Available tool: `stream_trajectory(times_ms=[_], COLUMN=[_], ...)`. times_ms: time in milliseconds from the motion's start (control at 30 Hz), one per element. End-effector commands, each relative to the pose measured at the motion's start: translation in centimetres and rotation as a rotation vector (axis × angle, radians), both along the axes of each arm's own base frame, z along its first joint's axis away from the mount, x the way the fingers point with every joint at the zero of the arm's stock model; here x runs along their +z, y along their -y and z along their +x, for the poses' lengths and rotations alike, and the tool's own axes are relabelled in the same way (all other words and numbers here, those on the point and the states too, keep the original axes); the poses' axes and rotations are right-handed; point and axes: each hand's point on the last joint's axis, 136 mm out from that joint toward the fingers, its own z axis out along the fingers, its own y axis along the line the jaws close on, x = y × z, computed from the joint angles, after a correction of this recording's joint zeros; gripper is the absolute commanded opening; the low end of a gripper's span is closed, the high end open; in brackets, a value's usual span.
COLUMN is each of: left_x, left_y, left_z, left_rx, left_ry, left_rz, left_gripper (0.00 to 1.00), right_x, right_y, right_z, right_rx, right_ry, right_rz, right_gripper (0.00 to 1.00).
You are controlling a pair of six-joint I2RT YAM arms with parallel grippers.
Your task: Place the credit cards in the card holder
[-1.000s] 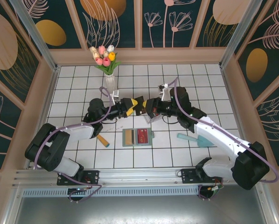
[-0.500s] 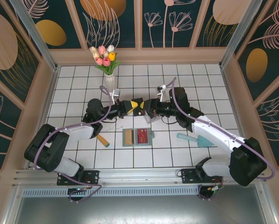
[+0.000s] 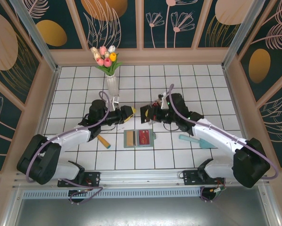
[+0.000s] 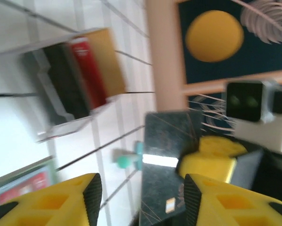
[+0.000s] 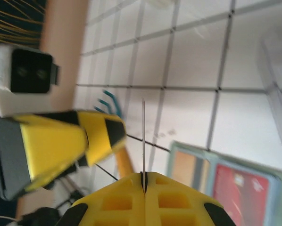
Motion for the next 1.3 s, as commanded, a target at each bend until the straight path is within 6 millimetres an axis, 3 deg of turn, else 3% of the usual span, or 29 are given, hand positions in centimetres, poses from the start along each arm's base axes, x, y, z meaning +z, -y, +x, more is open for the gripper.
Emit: stream_trajectory(times_ms=[0,100,233,467,600,900,1267], left_x=[-7.2,-9.1,-10.8,-12.0,-12.8,-14.0,-14.6], left_y=[-3.3,-4.1,-5.1,-5.4,-4.9,-3.9,-3.5], left_z=[-2.4,-4.0,-5.0,-5.4,-5.8,-6.4,-6.5], left_rx=[0.042,0.027,0.03,0.018,-0.003,-0.042,-0.055], left_ry=[-0.115,-0.15,-0.17,-0.183,-0.195,-0.218,-0.226], left_rz=[0.281,0.335,0.42,0.478,0.497,0.496,0.489], left_gripper=[0.53,0.53,0.54,0.57,0.57,0.51,0.4], right_x=[-4.7,-7.1,-9.7,-10.9,-11.7,-11.9,-10.0], right_y=[2.0,2.0,3.7,4.8,4.3,2.7,2.4], right_z=[-2.1,-3.8,-4.7,-4.9,-5.0,-4.5,-3.9], right_rx=[-0.094,-0.122,-0.195,-0.216,-0.194,-0.179,-0.183], right_ry=[-0.037,-0.069,-0.106,-0.117,-0.124,-0.119,-0.094], right_rz=[-0.218,-0.308,-0.428,-0.477,-0.478,-0.42,-0.443], right_gripper=[0.03,0.03,0.03,0.03,0.03,0.03,0.04])
